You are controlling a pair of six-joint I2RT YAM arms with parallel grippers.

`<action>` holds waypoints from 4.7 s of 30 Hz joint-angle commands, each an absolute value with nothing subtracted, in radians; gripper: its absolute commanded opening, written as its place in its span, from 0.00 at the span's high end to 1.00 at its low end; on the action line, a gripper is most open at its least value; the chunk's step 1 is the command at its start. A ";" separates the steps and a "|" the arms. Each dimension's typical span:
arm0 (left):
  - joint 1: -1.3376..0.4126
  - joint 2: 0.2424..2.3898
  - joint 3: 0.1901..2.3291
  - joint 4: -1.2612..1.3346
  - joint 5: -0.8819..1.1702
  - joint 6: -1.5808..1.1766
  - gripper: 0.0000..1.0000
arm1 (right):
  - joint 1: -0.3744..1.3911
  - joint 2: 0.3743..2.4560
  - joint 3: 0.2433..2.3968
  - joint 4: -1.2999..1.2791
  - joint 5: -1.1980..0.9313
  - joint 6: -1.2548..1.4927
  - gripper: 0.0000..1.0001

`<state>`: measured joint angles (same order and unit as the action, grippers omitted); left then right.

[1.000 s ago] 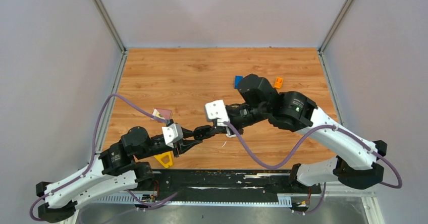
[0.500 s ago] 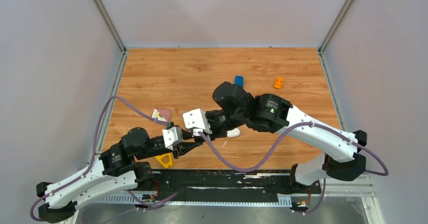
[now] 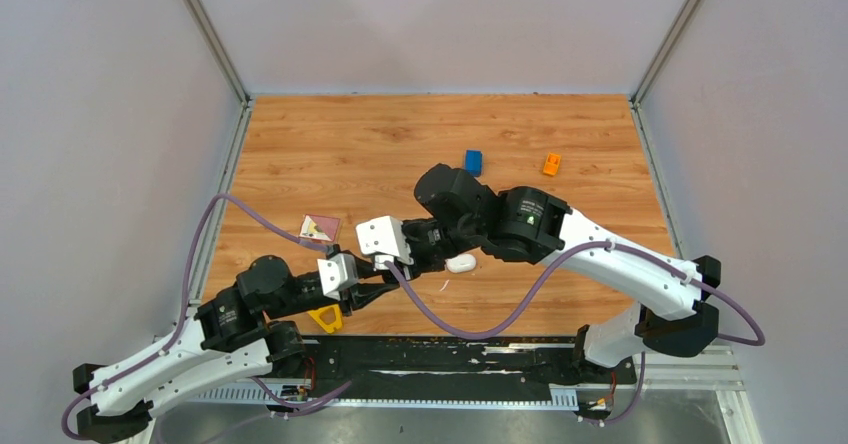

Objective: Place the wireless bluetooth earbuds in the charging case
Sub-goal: Place the earbud in the charging case, then close the charging case, then place the charging case at the center of the board.

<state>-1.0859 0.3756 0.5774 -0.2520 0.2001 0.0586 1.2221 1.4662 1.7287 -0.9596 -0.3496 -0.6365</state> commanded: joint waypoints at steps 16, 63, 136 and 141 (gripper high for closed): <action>-1.091 0.341 0.563 -0.189 0.189 0.057 1.00 | 1.253 1.467 1.717 -0.937 -0.320 -0.655 1.00; -1.090 0.421 0.566 -0.237 0.181 0.034 1.00 | 0.329 1.229 1.368 -0.841 -1.029 -0.318 0.36; -0.947 0.955 0.396 0.026 -0.134 -0.814 0.99 | 0.180 1.006 0.689 -0.391 -0.845 -0.263 0.01; -0.941 1.073 0.404 0.096 -0.075 -0.803 0.97 | 0.174 1.002 0.681 -0.392 -0.841 -0.280 0.01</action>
<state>-0.9455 1.0080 0.3851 -0.0521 -0.1474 -0.7731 0.1818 1.0100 0.6857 -0.4431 -0.8165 -0.2737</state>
